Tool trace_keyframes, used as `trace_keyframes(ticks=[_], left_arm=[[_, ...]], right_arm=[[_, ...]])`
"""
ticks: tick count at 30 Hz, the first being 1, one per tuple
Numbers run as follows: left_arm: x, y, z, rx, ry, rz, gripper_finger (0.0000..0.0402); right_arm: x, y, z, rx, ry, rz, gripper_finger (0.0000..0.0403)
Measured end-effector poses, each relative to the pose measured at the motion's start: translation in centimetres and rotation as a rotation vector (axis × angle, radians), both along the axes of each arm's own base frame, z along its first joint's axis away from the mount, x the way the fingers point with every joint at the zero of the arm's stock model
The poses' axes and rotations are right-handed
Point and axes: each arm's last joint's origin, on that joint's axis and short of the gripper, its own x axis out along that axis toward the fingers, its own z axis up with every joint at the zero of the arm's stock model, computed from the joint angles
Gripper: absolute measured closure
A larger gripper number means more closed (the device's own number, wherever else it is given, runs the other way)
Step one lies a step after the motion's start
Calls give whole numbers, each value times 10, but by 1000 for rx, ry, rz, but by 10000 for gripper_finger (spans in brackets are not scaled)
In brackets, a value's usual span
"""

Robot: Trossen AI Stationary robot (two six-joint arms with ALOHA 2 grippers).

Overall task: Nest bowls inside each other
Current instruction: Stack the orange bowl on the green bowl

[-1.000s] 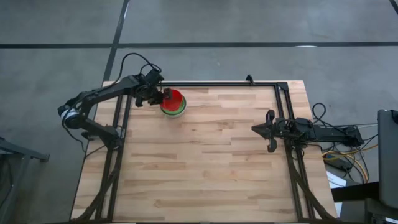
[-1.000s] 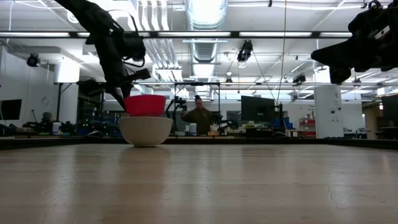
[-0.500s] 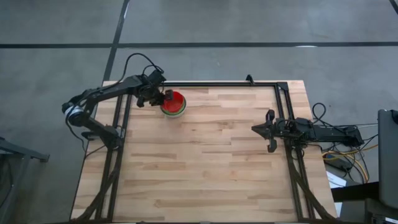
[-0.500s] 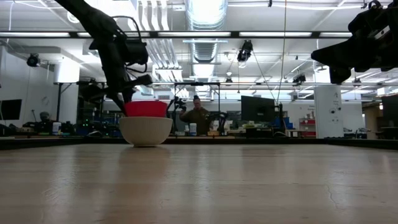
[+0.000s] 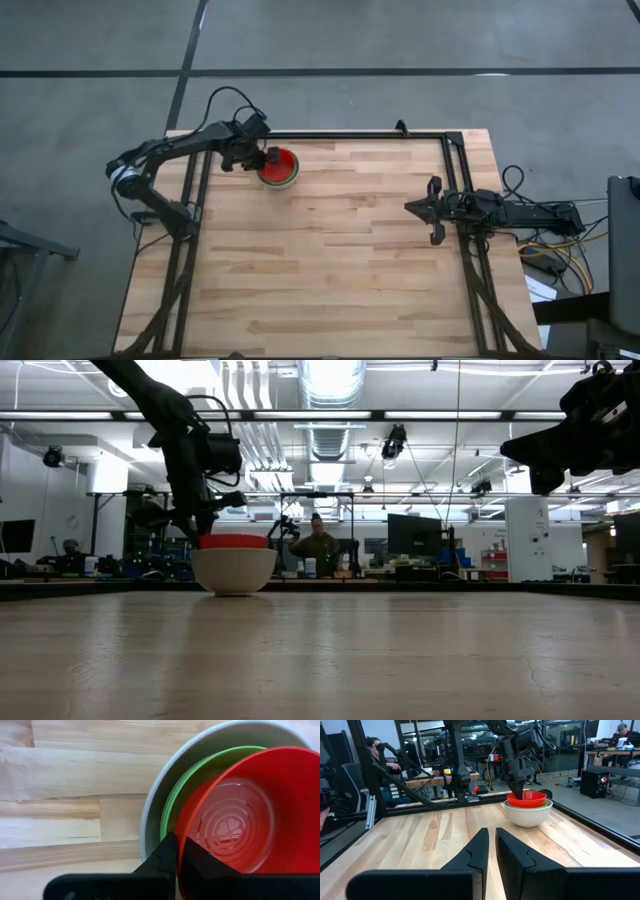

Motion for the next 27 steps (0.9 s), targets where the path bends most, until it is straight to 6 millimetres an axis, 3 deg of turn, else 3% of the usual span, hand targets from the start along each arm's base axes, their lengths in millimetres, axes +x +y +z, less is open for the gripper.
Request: trace_keyframes(ticks=[11, 27], left_arm=[[4, 4, -8, 3, 11, -17, 382], [4, 4, 0, 12, 6, -24, 378]], right_arm=[[0, 0, 0, 0, 0, -1, 369], [0, 0, 0, 0, 0, 0, 369]])
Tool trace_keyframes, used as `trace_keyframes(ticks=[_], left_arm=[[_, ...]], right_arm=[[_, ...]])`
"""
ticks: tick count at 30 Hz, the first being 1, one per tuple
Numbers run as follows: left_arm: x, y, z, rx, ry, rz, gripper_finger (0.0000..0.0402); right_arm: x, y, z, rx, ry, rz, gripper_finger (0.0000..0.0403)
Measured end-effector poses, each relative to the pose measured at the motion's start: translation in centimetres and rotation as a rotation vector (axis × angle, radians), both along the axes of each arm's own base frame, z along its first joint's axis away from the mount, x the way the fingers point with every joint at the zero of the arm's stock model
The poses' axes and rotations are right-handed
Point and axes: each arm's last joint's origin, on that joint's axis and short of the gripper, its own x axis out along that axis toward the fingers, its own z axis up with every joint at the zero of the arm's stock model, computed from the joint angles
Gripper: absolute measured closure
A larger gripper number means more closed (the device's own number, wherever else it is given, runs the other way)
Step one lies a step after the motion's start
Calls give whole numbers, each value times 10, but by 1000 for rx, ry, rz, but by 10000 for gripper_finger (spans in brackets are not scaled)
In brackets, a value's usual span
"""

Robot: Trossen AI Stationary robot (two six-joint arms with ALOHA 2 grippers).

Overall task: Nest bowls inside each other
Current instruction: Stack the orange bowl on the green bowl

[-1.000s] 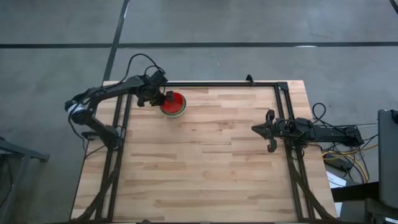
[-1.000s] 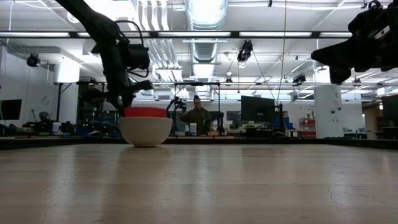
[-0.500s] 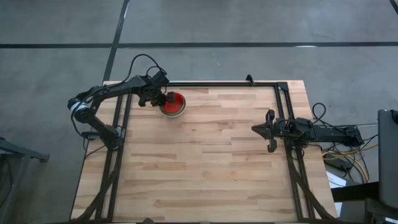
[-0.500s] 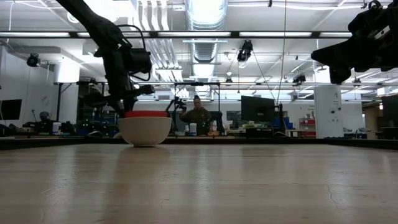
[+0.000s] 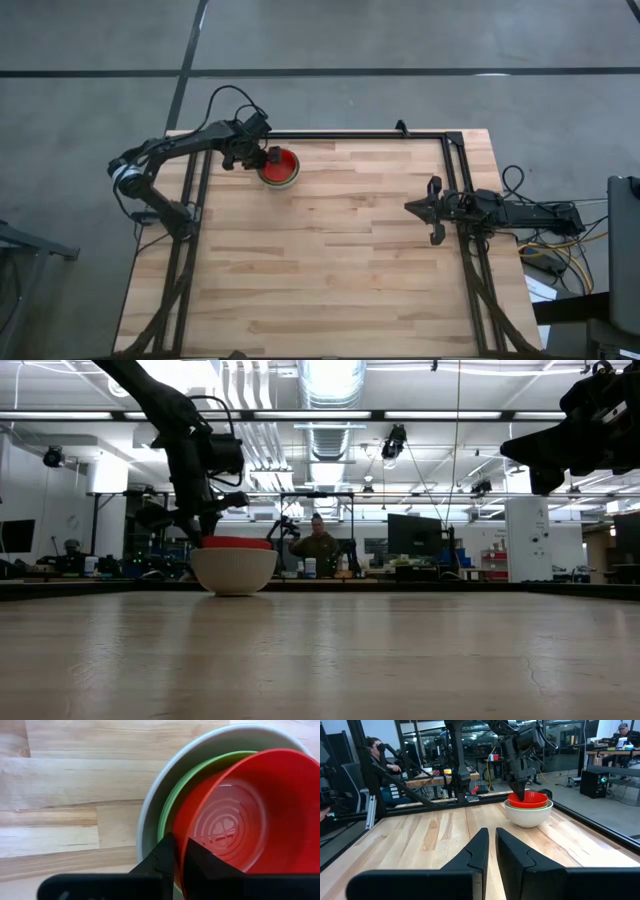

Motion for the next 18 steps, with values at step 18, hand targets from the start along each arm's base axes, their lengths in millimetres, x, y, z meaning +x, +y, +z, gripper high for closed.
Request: trace_keyframes(ticks=[18], left_arm=[[0, -1, 1, -21, -17, -17, 285]], right_arm=[[0, 0, 0, -1, 0, 0, 369]])
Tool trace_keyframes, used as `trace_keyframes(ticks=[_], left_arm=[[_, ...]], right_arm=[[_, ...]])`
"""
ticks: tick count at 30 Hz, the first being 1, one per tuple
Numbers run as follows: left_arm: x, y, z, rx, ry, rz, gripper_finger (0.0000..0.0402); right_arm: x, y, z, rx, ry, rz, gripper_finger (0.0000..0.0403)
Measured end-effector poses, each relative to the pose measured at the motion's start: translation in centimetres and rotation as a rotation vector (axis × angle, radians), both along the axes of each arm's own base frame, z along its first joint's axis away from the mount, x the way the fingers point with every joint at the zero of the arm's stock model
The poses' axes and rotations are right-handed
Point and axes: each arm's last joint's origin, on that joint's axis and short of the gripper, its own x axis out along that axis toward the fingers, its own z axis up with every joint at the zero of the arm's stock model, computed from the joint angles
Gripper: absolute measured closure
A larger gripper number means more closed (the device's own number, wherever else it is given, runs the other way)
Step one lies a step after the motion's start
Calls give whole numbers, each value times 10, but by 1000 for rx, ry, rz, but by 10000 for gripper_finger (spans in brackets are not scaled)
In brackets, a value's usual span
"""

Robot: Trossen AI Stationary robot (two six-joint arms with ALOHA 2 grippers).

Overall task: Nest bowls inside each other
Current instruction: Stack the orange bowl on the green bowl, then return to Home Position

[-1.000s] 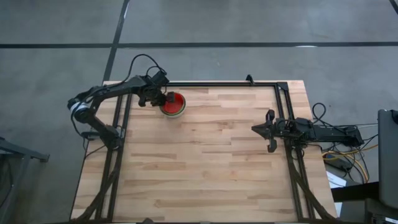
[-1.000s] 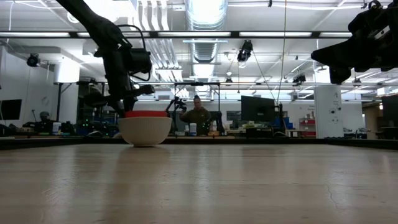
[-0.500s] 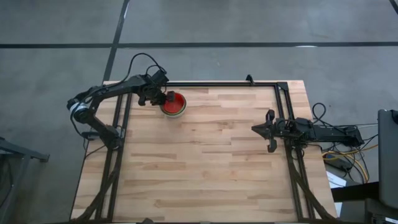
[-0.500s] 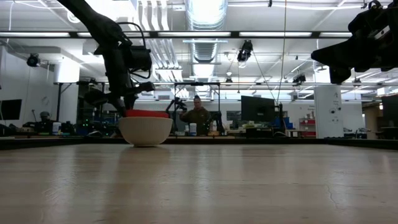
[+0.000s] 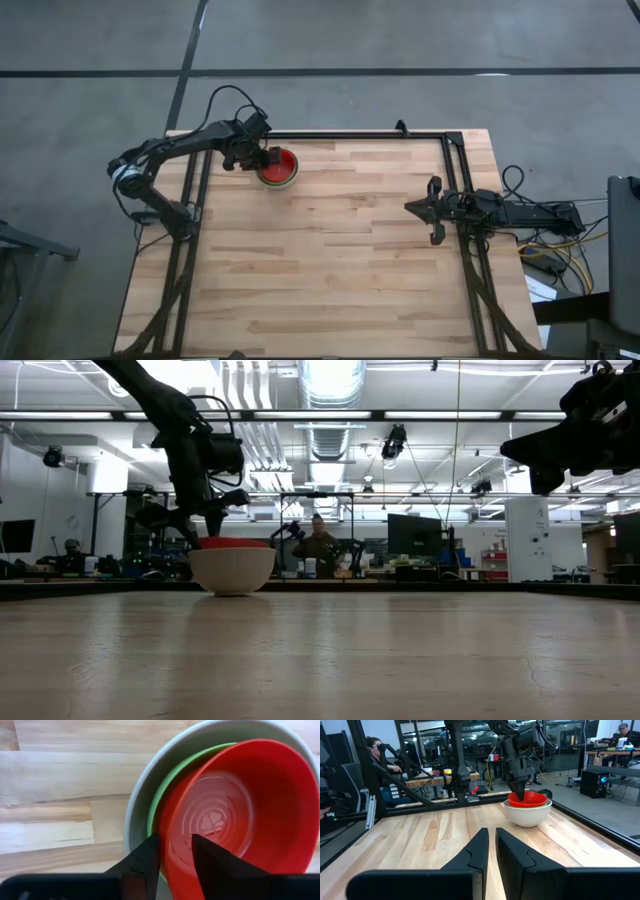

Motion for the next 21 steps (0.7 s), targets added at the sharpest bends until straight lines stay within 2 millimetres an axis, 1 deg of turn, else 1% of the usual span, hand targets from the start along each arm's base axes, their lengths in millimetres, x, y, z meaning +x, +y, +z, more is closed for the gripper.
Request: trace_keyframes(ticks=[6, 10, 19, 21], left_arm=[[-2, -2, 5, 3, -14, -4, 274], [-6, -5, 12, 22, -22, 0, 273], [-11, -10, 16, 12, 3, 2, 273], [-11, -10, 20, 26, -5, -12, 273]], right_arm=[[0, 0, 0, 0, 0, 0, 369], [0, 0, 0, 0, 0, 0, 369], [0, 0, 0, 1, 0, 0, 369], [0, 0, 0, 0, 0, -1, 369]])
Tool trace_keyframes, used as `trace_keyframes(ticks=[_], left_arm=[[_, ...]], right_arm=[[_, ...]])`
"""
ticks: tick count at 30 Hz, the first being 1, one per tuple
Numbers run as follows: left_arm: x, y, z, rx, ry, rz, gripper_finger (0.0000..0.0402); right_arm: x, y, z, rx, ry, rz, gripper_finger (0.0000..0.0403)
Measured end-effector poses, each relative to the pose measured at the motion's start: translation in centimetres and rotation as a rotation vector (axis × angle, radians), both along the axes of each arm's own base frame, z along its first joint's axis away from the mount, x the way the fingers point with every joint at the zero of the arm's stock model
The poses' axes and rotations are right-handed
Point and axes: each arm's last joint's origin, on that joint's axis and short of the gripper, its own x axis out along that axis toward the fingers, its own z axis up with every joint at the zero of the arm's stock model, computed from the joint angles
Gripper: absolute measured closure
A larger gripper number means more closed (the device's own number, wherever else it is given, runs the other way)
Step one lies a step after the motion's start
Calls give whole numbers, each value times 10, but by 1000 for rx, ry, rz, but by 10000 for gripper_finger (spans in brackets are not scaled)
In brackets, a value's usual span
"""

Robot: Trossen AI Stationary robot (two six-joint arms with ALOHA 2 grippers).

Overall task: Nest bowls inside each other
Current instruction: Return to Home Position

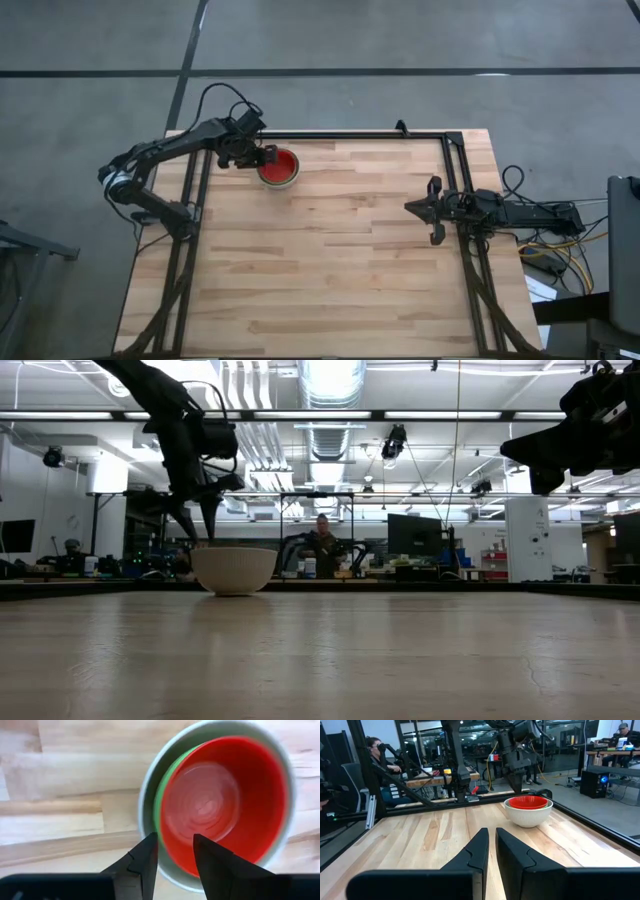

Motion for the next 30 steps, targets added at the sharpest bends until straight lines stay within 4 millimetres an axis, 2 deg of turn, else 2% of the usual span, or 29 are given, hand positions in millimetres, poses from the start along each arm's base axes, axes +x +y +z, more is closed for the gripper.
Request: trace_keyframes(ticks=[16, 30], left_arm=[[15, 10, 59, 185, -114, -109, 274], [21, 3, 71, 240, -129, -195, 274]], right_arm=[[0, 0, 0, 1, 0, 0, 369], [0, 0, 0, 0, 0, 1, 369]])
